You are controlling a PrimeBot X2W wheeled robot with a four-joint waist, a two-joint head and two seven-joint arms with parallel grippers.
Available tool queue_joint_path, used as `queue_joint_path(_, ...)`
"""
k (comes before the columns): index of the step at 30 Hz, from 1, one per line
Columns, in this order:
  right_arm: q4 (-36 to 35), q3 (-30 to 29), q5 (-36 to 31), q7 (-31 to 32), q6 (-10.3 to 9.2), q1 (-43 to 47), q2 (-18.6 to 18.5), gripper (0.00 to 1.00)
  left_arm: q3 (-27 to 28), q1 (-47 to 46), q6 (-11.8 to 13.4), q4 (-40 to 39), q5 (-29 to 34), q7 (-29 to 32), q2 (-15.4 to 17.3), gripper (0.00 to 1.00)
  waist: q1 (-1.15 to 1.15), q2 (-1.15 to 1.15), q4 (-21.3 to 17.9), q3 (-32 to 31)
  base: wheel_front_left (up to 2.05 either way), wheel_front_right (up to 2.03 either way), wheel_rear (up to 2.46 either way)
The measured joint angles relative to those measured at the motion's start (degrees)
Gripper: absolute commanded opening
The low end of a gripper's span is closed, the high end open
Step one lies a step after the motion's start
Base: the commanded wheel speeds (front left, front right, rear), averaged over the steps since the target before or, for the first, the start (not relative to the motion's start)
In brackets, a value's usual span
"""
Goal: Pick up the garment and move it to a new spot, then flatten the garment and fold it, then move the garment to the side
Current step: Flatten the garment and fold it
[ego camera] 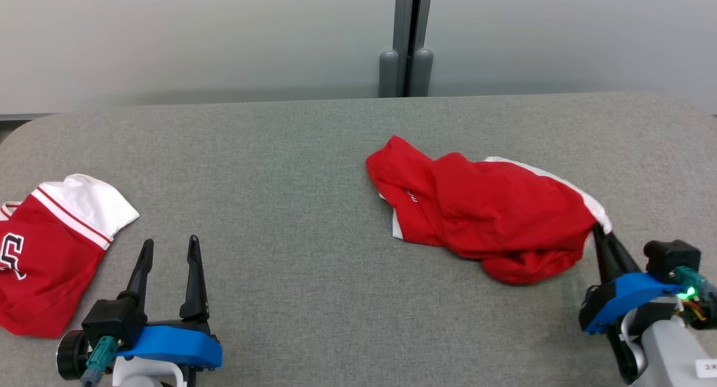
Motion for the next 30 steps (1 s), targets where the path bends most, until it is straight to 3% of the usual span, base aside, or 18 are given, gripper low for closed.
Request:
queue_joint_path(6, -5.0, -2.29, -3.2, 0.0, 0.0, -0.19, -0.27, 0.0, -0.26, 0.27, 0.0, 0.04, -0.04, 0.01, -0.07, 1.0, 0.0, 0.0, -0.14, -0.65, 0.0, 0.0, 0.0)
queue_joint_path(12, -10.24, 3.98, -4.14, -0.01, 0.0, -1.9, 3.19, 0.0, -0.73, 0.63, 0.0, 0.16, -0.53, 0.0, -0.18, 1.0, 0.0, 0.0, 0.81, -1.37, 0.0, 0.0, 0.0)
queue_joint_path(19, -11.73, 17.73, -1.51, 0.0, 0.0, -3.95, 6.51, 0.0, -1.22, 0.55, 0.0, 0.13, -0.98, 0.0, -0.26, 1.0, 0.0, 0.0, 3.1, -1.26, 0.0, 0.0, 0.0)
queue_joint_path(30, -7.31, 46.01, 8.06, 0.0, 0.0, -2.3, 7.13, 0.0, -1.45, 0.37, 0.0, 0.58, -1.38, 0.01, -0.35, 1.0, 0.0, 0.0, 6.97, -0.54, 0.0, 0.0, 0.0)
